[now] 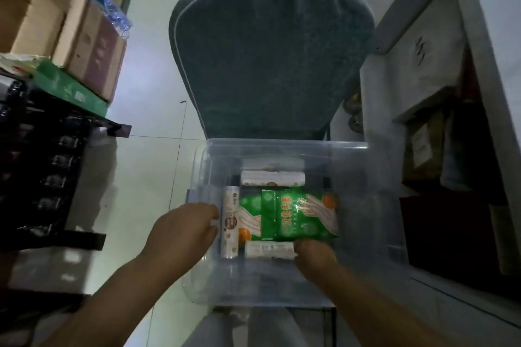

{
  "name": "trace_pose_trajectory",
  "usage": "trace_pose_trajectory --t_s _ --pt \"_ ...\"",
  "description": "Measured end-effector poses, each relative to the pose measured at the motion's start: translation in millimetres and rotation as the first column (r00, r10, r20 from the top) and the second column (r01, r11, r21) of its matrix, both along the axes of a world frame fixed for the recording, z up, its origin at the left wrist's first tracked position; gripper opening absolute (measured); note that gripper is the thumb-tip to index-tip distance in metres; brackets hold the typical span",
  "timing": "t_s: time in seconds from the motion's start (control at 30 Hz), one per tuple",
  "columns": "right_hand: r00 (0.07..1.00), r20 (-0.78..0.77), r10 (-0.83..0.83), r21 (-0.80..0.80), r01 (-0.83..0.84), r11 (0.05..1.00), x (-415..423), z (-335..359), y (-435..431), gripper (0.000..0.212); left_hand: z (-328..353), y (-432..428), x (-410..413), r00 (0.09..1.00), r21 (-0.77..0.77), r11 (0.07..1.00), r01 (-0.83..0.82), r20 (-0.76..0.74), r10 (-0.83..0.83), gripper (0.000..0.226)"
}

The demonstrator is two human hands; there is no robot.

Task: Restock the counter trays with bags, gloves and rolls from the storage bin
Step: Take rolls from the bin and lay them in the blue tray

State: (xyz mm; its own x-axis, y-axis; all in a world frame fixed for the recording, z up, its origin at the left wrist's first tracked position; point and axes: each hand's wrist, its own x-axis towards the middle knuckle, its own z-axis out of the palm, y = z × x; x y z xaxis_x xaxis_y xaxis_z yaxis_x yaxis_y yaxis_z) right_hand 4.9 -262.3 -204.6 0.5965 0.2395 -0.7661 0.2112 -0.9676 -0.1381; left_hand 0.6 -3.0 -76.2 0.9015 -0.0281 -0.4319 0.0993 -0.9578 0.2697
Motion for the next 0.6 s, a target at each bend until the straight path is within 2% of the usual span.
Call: trace_pose_trajectory --t_s 0.23,0.37,0.5,0.6 --pt "0.971 -0.144 0.191 -0.006 -0.194 0.981 14 -75 1 0.039 -48 -13 18 1.0 -0.047 0.999 -0.022 -0.016 0.021 0.024" --pt "0.974 -0.155 0.163 0.014 -0.162 0.987 19 -94 2 0.038 -66 -17 20 1.0 -0.055 0.998 0.021 -0.014 -0.022 0.016" --pt "0.976 -0.137 0.167 0.064 -0.159 0.985 21 -86 3 0.044 -71 -21 16 0.997 -0.078 0.996 0.046 -0.052 -0.05 0.024" --pt "0.992 -0.116 0.045 0.152 -0.027 0.988 23 -61 0 0.046 -69 -24 15 0.994 -0.099 0.994 0.053 -0.088 -0.062 0.029"
